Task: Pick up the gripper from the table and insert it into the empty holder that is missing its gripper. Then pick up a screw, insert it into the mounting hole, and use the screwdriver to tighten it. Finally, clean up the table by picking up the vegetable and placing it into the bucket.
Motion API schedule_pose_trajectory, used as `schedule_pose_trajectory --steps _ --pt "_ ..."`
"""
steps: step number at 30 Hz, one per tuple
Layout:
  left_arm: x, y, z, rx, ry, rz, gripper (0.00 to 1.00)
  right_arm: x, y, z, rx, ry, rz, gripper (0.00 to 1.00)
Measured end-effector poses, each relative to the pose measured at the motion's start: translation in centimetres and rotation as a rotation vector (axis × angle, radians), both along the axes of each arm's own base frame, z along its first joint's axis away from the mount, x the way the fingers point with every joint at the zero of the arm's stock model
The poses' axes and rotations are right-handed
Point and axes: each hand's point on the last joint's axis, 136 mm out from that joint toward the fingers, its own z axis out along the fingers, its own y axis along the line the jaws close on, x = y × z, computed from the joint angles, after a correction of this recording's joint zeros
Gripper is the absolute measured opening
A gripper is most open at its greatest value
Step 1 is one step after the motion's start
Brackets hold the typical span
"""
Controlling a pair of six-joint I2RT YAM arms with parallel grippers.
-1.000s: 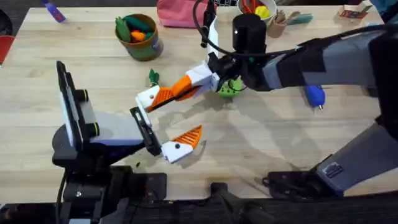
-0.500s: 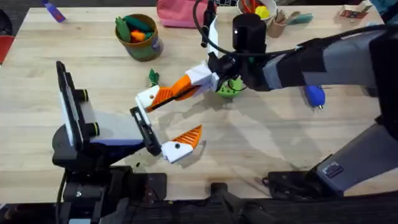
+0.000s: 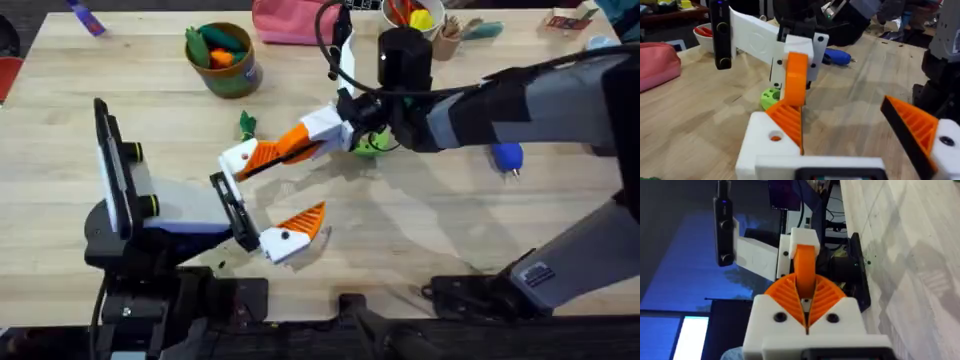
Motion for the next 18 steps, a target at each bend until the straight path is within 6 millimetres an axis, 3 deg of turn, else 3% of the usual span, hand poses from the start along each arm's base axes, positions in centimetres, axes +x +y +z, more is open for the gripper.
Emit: schedule_pose_trajectory --steps 18 --pt "0.08 0.04 0.01 -0.003 0.006 0.006 0.985 0.27 0.22 0.00 -0.037 0.073 -0.020 0.008"
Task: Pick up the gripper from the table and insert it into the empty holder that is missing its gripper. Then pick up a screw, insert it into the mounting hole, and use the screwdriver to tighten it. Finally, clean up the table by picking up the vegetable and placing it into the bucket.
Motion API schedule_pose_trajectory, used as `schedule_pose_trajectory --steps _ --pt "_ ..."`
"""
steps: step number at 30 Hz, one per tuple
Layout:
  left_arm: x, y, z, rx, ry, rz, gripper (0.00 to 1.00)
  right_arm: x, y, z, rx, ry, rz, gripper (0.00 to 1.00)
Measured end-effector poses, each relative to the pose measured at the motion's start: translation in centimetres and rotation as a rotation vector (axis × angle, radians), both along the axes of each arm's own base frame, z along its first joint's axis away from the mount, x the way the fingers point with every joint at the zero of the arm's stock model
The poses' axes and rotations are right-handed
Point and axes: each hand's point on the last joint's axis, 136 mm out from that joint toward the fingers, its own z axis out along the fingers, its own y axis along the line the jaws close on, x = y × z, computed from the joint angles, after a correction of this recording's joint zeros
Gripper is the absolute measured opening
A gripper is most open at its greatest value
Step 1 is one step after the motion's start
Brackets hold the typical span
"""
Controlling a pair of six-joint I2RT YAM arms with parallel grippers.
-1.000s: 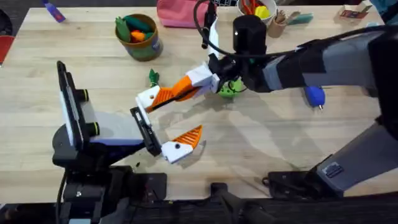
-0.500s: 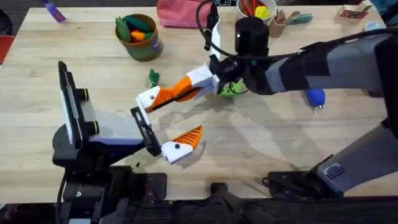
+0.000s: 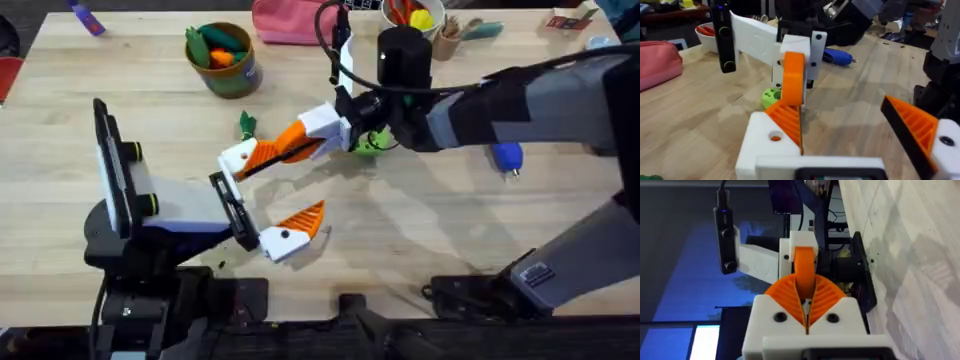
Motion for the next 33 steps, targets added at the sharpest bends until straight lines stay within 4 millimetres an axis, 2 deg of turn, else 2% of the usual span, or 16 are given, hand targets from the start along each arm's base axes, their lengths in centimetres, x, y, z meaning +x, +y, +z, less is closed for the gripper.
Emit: schedule_pose_trajectory --steps 14,15,20,21,33 --pt "0.1 0.0 0.0 0.000 0.000 0.003 0.985 0.1 0.1 0.0 -0.003 0.004 -0.005 0.017" --pt "0.1 0.0 0.0 0.000 0.000 0.004 0.985 0.1 0.1 -0.1 -0.006 0.009 -0.005 0.090" --pt "-0.1 -0.1 0.0 0.004 -0.008 -0.005 0.985 0.4 0.4 -0.4 -0.020 0.010 -0.036 0.822" --pt "-0.1 0.0 0.0 0.004 -0.008 -0.005 0.985 0.5 0.4 -0.4 -0.020 0.007 -0.038 0.890" --pt "-0.1 -0.1 0.0 0.006 -0.011 -0.005 0.985 1.4 0.3 -0.4 -0.021 -0.026 -0.085 0.925"
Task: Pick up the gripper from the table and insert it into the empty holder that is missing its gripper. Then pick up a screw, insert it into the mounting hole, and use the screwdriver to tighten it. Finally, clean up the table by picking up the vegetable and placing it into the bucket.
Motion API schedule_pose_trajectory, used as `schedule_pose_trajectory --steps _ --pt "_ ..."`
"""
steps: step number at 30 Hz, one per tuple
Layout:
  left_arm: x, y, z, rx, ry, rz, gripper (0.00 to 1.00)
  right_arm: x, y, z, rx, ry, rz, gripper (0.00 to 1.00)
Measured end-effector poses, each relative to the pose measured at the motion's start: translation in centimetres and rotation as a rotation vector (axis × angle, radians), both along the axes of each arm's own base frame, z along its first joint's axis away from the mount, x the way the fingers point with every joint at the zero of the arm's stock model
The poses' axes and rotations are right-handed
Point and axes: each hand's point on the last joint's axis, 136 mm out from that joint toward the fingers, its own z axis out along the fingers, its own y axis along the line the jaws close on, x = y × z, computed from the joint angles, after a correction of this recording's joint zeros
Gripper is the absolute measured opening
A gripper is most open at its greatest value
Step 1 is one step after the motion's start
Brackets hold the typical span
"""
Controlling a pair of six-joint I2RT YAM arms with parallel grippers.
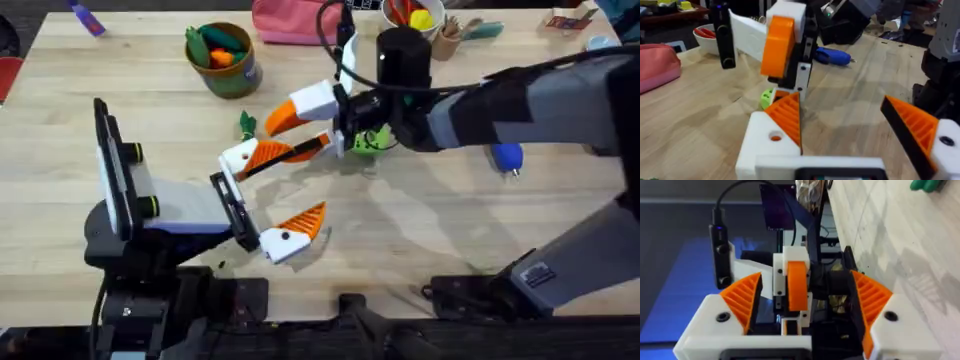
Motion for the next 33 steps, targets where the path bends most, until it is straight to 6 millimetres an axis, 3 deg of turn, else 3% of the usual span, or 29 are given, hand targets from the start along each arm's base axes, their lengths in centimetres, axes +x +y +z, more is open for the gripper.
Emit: schedule_pose_trajectory --steps 4,8,13,19,23,27,33 --pt "0.0 0.0 0.0 0.000 0.000 0.000 0.985 1.1 -1.7 0.9 -0.041 0.005 -0.079 0.926" --pt "0.0 0.0 0.0 0.000 0.000 0.000 0.985 1.8 -5.3 1.3 -0.188 0.043 -0.225 0.927" --pt "0.0 0.0 0.0 0.001 -0.003 -0.001 0.986 2.4 -10.9 1.6 -0.521 0.018 -0.417 0.928" --pt "0.0 0.0 0.0 0.001 -0.003 -0.003 0.986 3.8 -16.4 5.1 -0.943 -0.165 -0.581 0.931" --pt "0.0 0.0 0.0 0.001 -0.003 -0.003 0.985 4.1 -18.3 6.1 -1.147 -0.200 -0.648 0.931" --pt "0.0 0.0 0.0 0.001 -0.003 -0.003 0.985 4.5 -19.3 5.3 -1.300 -0.142 -0.694 0.931" --pt "0.0 0.0 0.0 0.001 -0.003 -0.003 0.985 5.5 -19.7 3.9 -1.375 -0.062 -0.780 0.933"
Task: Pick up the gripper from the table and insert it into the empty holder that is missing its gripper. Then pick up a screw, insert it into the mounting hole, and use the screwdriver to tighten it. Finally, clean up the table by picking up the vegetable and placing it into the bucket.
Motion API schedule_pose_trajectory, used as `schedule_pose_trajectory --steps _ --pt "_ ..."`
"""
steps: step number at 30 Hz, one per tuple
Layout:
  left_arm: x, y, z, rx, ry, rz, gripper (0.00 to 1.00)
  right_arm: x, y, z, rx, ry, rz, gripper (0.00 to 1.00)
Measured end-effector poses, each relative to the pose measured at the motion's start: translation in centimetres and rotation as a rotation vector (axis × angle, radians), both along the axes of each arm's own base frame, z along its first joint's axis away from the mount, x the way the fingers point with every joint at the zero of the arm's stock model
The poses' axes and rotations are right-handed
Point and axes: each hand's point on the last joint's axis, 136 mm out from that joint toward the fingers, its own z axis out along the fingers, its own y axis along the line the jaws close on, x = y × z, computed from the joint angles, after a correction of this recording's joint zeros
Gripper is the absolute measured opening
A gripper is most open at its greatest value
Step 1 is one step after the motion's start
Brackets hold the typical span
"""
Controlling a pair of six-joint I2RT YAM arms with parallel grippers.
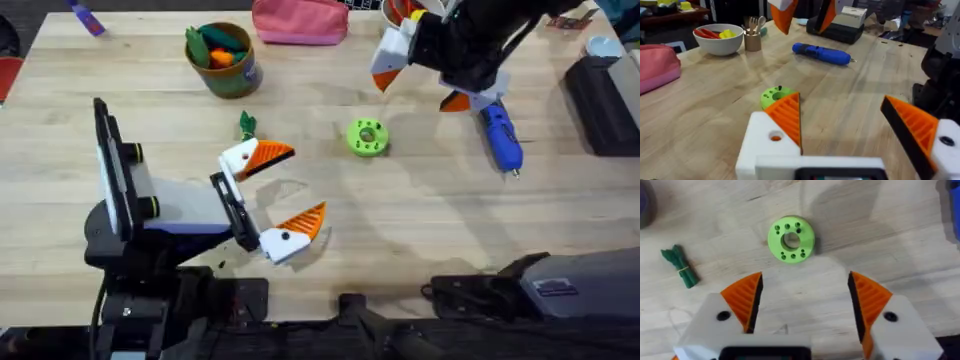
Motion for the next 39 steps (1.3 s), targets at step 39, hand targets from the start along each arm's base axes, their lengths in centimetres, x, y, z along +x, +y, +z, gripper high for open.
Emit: schedule_pose_trajectory --steps 39 --pt "0.0 0.0 0.0 0.000 0.000 0.000 0.985 3.0 2.7 -11.3 0.101 0.234 -0.107 0.578"
